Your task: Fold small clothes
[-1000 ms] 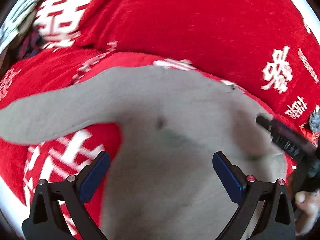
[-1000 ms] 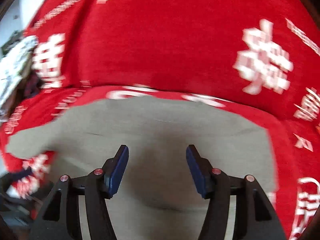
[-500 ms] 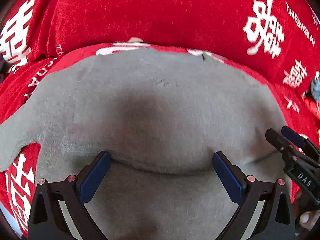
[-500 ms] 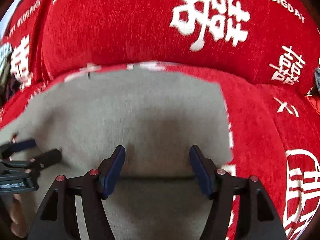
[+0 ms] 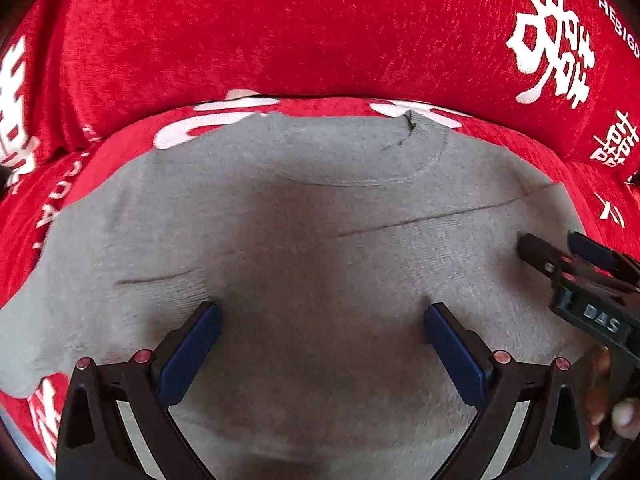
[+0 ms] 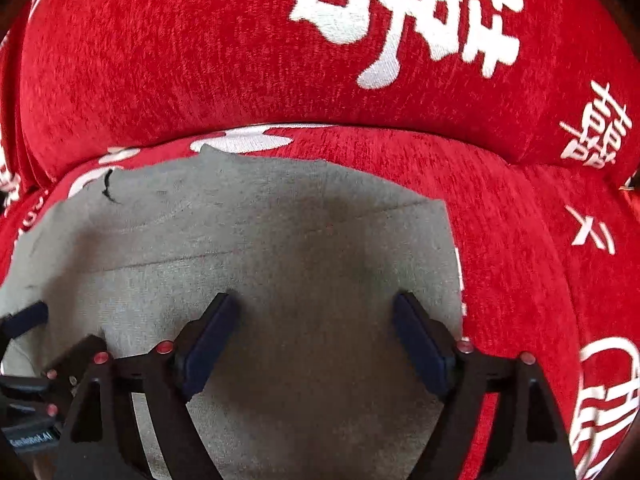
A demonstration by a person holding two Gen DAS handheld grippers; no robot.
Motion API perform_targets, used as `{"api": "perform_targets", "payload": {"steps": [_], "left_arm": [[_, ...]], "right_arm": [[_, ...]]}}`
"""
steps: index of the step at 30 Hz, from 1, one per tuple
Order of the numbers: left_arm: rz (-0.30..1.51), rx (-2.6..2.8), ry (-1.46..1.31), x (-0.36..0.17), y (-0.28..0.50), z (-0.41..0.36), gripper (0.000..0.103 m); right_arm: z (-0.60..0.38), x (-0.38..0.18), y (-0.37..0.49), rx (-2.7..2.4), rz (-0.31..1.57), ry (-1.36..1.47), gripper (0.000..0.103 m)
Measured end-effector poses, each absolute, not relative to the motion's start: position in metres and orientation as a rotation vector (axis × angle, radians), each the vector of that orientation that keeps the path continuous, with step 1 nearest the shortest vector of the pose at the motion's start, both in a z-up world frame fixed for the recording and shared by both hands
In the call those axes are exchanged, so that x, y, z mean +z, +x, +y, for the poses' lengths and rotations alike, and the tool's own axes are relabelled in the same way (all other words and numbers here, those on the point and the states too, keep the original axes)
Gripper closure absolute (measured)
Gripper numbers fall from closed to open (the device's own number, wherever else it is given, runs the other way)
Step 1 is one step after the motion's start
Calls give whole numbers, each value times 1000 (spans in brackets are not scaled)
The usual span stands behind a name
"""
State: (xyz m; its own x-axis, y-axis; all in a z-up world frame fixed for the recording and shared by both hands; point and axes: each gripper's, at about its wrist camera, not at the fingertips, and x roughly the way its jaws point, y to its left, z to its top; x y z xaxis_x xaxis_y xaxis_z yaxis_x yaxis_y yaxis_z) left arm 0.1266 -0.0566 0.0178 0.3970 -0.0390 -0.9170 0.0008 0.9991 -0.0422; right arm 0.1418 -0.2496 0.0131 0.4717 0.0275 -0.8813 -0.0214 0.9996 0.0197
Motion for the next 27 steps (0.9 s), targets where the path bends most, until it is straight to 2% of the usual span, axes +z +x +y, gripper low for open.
{"api": "perform_targets", "payload": {"steps": [4,12,27], "left_arm": [[1116,-56,-59,27,102,-53,1],[1077,-42,-7,19,70,-51,1],[991,-67,9,16,-36,-17,1]], "right_arm": [[-244,30,106,67,1008,28,18],[-219,17,46,61,961,-79,18],[-214,8,-55,31,839,-77,16]]}}
